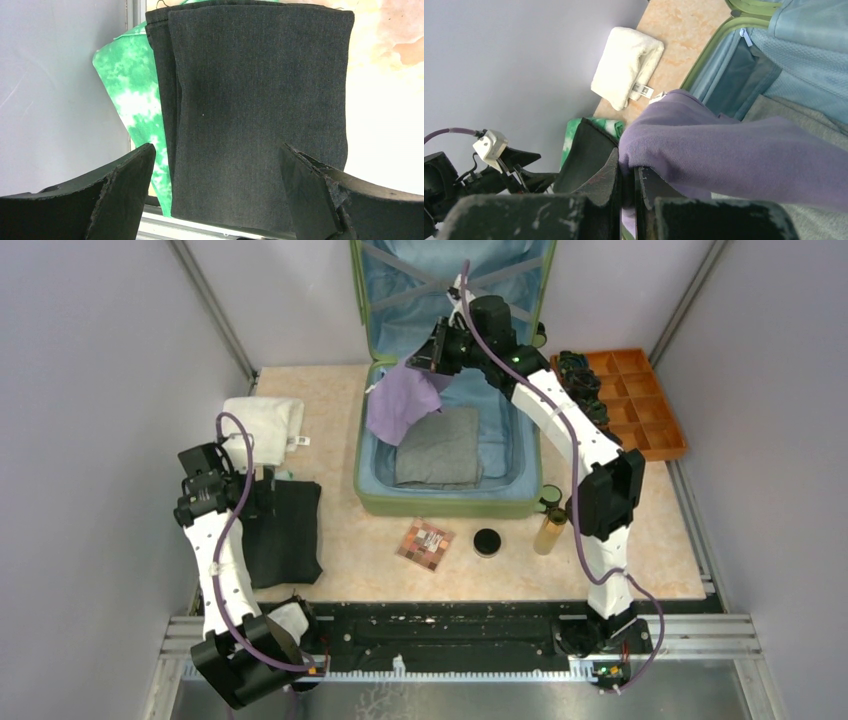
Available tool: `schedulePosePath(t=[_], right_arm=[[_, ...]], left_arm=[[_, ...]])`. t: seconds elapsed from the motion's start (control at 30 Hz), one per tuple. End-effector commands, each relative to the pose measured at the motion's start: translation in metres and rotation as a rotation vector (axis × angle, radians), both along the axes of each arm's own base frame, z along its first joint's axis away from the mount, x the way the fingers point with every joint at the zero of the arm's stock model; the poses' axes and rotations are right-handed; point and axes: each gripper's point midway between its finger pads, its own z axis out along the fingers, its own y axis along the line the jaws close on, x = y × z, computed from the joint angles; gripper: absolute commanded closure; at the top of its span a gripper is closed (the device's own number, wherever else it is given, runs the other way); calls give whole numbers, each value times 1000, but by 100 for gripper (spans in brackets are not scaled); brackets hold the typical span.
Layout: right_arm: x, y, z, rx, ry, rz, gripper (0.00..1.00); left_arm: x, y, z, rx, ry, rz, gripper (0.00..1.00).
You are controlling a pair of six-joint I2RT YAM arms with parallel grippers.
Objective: Pack the luggage
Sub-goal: Place the clothes in the luggage.
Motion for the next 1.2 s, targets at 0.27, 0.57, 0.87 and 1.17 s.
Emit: schedulePosePath(t=[0.27,0.57,0.87,1.17], right_arm=[[30,10,-9,46,-40,41,100],[-20,-32,-108,-86,175,-40,100],[-46,-85,-177,-191,314,-171,47],[6,-134,-162,-306,280,-330,8]], left_arm=[[2,-2,-3,-16,-12,-13,2],[0,-5,-7,-18,-7,-26,2],[1,-6,-1,-21,-14,-33,2],[3,-4,4,-10,-14,-41,2]])
